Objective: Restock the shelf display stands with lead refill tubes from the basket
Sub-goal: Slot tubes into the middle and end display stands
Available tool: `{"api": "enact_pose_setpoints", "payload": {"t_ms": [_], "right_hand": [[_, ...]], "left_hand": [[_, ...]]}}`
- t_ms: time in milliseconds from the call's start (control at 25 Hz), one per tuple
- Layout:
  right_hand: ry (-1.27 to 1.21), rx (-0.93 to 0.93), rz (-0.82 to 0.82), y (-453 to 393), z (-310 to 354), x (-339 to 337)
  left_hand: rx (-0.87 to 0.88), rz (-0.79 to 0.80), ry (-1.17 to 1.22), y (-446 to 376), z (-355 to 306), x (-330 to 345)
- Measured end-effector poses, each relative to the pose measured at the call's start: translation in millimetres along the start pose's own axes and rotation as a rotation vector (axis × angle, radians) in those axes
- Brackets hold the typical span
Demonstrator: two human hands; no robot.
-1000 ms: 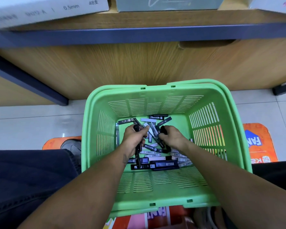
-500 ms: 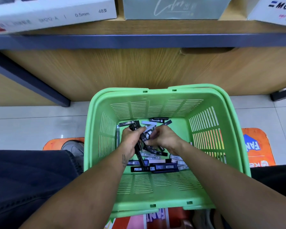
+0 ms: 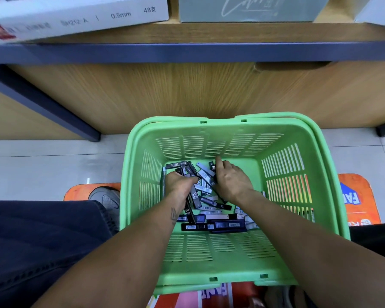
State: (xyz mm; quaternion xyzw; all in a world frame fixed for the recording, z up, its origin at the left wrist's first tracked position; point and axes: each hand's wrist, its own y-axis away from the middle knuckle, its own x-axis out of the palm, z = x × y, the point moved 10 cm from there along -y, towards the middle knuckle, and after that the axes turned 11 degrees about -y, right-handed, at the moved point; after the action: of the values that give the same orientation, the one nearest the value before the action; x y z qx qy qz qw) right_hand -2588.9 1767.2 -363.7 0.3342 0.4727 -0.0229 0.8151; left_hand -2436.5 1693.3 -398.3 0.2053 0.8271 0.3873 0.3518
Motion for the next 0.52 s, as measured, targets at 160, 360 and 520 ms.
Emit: {"api": "enact_pose_setpoints", "payload": {"t_ms": [160, 360, 520], "right_hand": [[-0.168, 0.085, -0.014, 2.3, -8.3, 6.0], [-0.395, 0.233, -0.036, 3.3, -16.7, 17.4], [-0.467, 0.324, -0.053, -0.3, -26.2, 20.7]], "left_hand": [[0.044, -0.196, -0.334, 2.3, -3.8, -17.2], [0.114, -0.188, -0.437, 5.2, -13.9, -8.2], [0.081, -0.146, -0.346, 2.3, -12.5, -2.2]]}}
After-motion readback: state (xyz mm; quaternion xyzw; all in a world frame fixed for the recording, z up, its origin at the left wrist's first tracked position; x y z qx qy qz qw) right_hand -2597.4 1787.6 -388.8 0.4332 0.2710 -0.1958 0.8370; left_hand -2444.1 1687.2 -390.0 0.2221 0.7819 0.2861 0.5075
